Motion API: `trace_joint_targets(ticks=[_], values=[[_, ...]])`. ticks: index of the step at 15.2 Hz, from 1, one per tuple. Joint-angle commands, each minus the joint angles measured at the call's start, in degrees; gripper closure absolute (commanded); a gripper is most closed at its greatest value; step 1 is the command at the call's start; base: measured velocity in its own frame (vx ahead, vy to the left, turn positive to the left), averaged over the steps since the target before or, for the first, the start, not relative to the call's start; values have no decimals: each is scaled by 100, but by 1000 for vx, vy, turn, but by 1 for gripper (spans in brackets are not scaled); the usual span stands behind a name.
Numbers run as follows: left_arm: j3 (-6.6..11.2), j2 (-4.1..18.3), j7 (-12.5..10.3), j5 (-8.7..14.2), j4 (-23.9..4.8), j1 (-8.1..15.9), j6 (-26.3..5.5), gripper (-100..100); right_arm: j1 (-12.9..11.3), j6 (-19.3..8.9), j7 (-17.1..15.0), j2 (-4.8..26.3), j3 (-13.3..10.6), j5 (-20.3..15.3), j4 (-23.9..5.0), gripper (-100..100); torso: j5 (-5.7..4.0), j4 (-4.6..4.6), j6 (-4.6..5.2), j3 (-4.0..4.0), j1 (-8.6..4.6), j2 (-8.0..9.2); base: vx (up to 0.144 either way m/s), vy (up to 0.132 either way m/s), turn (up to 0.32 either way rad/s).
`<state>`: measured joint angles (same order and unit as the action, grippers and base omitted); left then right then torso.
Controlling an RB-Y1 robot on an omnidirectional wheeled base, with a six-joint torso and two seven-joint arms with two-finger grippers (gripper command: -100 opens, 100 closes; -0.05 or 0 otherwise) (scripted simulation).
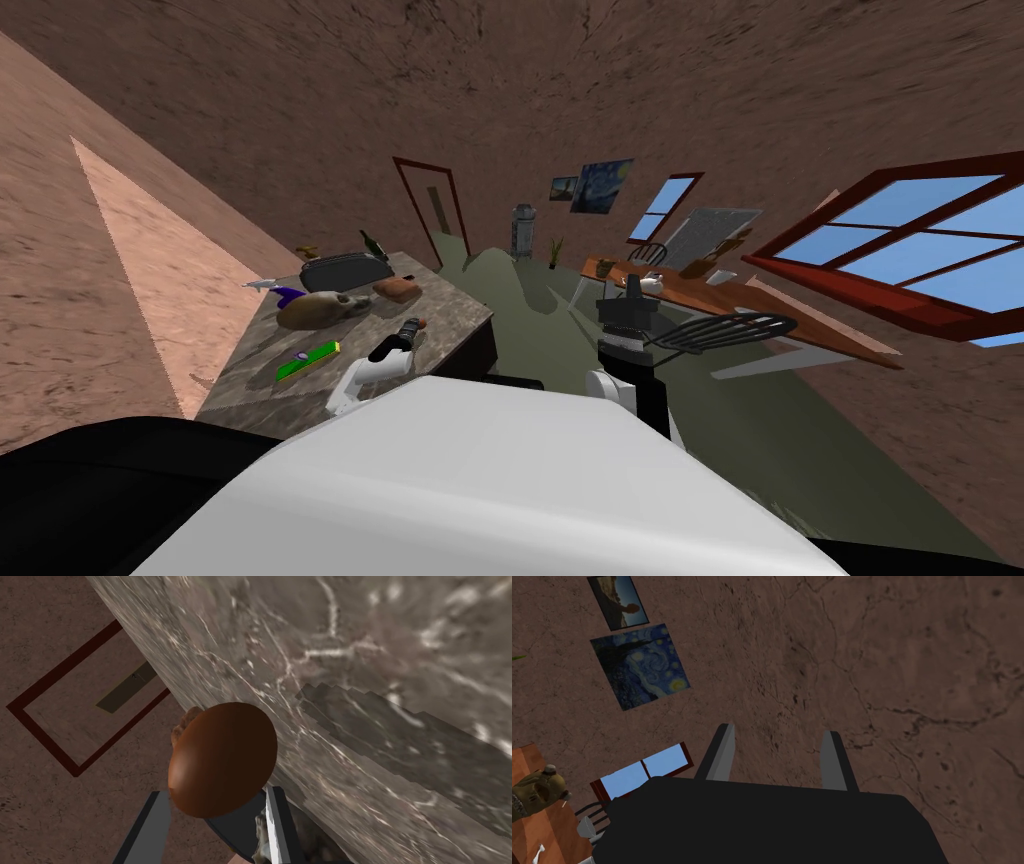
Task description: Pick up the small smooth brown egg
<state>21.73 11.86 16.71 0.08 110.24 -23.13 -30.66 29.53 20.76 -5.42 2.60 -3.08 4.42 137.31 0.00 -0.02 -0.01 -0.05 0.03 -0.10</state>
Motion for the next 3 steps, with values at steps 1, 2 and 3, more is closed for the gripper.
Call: trace_joint_targets(ticks=[1,2,3], values=[[-27,-35,23,33,180,-121,-55,100,0,0,0,0,0,0,0,0,0,0,0,0,0,0,-17,-20,31],[-31,-40,27,40,212,-142,-66,100,0,0,0,0,0,0,0,0,0,0,-3,3,-7,7,-34,-41,46],[-20,-24,16,28,140,-100,-29,100,0,0,0,0,0,0,0,0,-3,2,-5,8,-15,15,-22,-27,23]])
